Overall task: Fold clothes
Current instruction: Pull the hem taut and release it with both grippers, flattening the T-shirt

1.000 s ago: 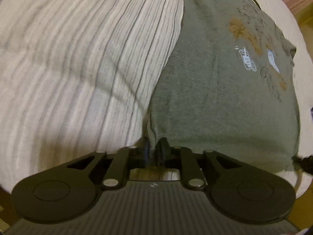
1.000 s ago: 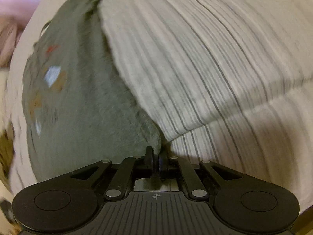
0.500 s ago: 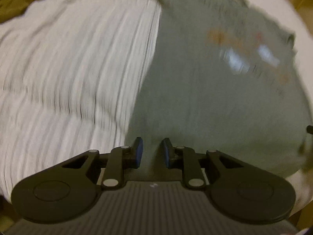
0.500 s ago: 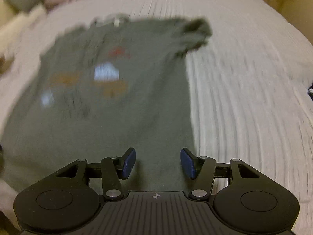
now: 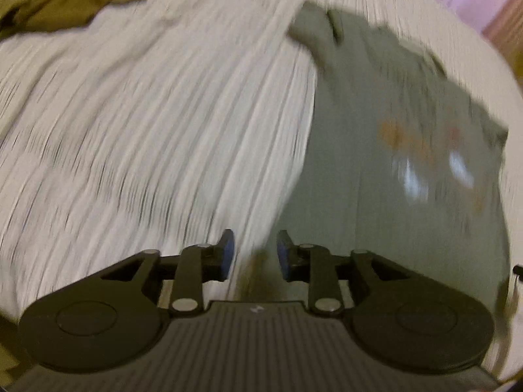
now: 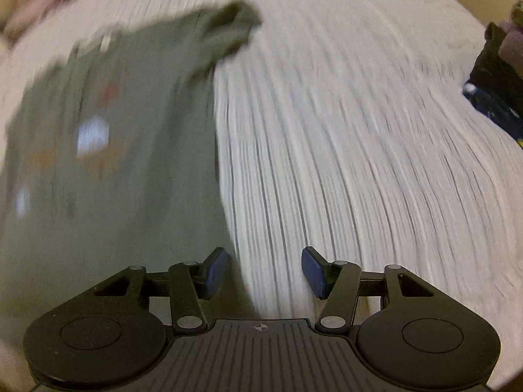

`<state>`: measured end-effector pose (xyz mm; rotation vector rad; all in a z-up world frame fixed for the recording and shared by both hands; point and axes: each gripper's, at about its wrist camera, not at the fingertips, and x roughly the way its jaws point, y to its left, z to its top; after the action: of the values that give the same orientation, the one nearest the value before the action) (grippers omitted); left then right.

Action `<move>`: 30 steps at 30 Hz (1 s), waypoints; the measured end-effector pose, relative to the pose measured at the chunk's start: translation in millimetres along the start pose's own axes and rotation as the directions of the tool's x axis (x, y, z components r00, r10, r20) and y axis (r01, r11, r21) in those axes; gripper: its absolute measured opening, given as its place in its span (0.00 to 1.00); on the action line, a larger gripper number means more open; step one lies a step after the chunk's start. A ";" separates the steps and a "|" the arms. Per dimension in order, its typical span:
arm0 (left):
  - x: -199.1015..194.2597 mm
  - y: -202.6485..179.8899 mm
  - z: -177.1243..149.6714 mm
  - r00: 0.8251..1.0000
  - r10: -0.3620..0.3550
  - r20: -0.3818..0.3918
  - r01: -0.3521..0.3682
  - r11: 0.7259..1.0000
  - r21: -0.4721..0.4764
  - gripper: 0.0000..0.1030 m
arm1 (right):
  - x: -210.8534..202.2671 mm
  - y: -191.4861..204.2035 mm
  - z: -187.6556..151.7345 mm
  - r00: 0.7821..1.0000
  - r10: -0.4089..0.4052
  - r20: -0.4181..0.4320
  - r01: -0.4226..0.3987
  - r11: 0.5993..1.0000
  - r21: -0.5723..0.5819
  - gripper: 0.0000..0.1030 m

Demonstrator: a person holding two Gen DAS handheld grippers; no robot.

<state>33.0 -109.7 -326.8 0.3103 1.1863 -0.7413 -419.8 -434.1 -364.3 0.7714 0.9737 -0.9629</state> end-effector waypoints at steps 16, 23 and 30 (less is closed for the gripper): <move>175.3 12.2 203.4 0.949 -0.258 0.181 0.309 0.876 -0.370 0.40 | 46.9 37.6 50.0 0.993 -0.110 -0.037 0.114 0.985 0.131 0.54; 176.0 4.2 208.3 0.919 -0.239 0.313 0.337 0.890 -0.309 0.00 | 58.2 40.4 40.4 0.989 -0.143 -0.047 0.147 0.984 0.096 0.54; 140.2 -10.7 155.4 0.949 0.081 0.306 -0.081 0.997 -0.012 0.04 | 64.7 38.7 40.3 0.992 -0.115 -0.059 0.118 0.992 0.045 0.54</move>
<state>163.2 -258.4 -396.5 0.2325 0.8742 -0.6900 -356.0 -474.3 -404.4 0.7924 1.0567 -1.0740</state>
